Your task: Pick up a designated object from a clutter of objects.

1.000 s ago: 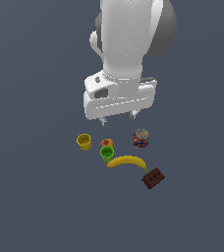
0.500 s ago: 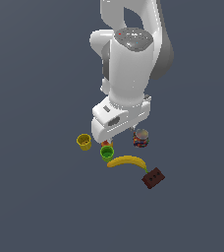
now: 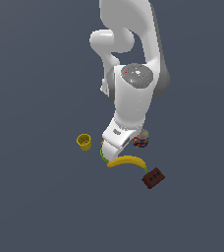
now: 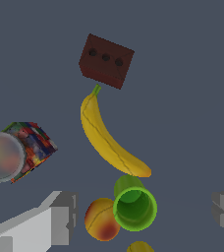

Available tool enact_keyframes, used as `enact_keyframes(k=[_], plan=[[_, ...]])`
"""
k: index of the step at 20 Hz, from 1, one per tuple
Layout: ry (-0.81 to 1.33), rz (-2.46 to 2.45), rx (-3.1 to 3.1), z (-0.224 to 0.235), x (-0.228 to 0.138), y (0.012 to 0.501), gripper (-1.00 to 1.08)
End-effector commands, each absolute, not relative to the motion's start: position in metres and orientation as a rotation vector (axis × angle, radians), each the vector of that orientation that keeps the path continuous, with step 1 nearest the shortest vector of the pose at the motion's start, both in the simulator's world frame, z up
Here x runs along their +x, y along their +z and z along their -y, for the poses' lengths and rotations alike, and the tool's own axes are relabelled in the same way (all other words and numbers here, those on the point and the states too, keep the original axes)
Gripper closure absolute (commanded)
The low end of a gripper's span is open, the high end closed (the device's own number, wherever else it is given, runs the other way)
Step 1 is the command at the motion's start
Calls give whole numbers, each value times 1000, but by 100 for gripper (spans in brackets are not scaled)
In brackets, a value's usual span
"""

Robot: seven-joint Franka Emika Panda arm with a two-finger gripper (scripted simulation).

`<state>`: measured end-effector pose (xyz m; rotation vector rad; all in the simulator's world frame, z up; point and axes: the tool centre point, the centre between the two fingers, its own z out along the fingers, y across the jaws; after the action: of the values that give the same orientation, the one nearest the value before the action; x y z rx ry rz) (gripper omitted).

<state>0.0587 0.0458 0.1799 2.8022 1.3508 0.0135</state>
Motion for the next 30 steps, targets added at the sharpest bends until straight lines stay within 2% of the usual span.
enact_keyframes(k=[1,15,30], plan=[[9,-1460,2749,-50,60,164,-92],[-2,-1953,2451,-70,61,88,-92],[-1,-2065,2368,-76,59,66,-92]])
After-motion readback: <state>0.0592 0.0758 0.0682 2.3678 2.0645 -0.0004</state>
